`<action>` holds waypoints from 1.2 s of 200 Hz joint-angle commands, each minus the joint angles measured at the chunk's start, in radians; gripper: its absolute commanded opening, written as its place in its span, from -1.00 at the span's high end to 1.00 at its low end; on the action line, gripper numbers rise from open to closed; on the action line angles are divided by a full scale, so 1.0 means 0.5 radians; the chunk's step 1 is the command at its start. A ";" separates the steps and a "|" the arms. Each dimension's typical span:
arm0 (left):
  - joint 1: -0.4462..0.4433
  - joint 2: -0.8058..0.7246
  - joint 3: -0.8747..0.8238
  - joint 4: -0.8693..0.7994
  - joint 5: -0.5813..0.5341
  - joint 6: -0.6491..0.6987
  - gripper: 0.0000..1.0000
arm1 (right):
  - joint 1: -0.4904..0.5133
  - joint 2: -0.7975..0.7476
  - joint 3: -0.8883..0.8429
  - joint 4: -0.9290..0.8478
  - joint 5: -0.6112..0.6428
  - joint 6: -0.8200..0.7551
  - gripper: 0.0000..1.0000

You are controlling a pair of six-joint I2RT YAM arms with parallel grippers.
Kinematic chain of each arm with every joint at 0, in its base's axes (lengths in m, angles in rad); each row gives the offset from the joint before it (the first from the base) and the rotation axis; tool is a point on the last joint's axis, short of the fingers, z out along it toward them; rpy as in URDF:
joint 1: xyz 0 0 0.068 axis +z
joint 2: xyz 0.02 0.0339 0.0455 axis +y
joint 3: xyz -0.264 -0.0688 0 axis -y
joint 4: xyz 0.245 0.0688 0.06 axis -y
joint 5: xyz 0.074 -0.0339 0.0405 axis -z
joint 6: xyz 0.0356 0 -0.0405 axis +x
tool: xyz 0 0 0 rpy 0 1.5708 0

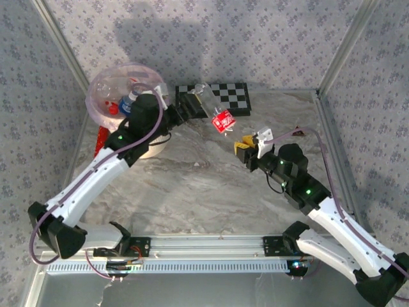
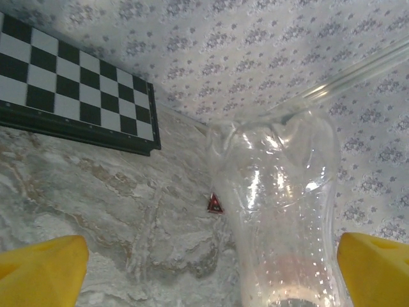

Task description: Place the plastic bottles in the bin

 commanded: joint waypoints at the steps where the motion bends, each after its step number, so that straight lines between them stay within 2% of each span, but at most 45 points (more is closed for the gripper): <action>1: -0.055 0.060 0.093 0.224 0.037 -0.034 -1.00 | 0.022 0.002 -0.006 0.097 -0.047 0.063 1.00; 24: -0.085 0.151 0.132 0.270 0.067 -0.062 -0.96 | 0.033 0.021 -0.006 0.097 -0.060 0.062 1.00; 39: -0.092 0.186 0.148 0.292 0.077 -0.069 -0.85 | 0.036 0.039 -0.005 0.103 -0.068 0.066 1.00; 86: -0.091 0.252 0.230 0.278 -0.023 -0.033 -0.26 | 0.039 0.035 -0.025 0.110 -0.109 0.088 1.00; 119: -0.062 0.362 0.369 0.277 -0.010 -0.039 0.16 | 0.043 0.035 -0.060 0.137 -0.139 0.120 1.00; 137: -0.061 0.386 0.422 0.278 -0.017 -0.030 0.32 | 0.043 0.040 -0.058 0.146 -0.148 0.148 1.00; 156: -0.057 0.394 0.459 0.264 -0.037 -0.020 0.42 | 0.045 0.070 -0.057 0.177 -0.201 0.177 0.71; 168: -0.054 0.397 0.480 0.248 -0.048 -0.008 0.49 | 0.046 0.090 -0.067 0.213 -0.219 0.187 0.47; 176: -0.051 0.398 0.490 0.241 -0.059 -0.002 0.53 | 0.046 0.101 -0.068 0.232 -0.229 0.185 0.40; 184: -0.048 0.398 0.502 0.231 -0.068 0.007 0.56 | 0.045 0.111 -0.064 0.243 -0.242 0.179 0.20; 197: -0.038 0.400 0.518 0.215 -0.090 0.022 0.58 | 0.043 0.123 -0.039 0.225 -0.265 0.148 -0.19; 217: 0.003 0.409 0.559 0.189 -0.096 0.049 0.60 | 0.044 0.104 0.002 0.135 -0.206 0.105 -0.99; 240: 0.105 0.373 0.682 0.095 -0.112 0.145 0.68 | 0.018 0.010 0.012 -0.003 -0.109 0.060 -1.00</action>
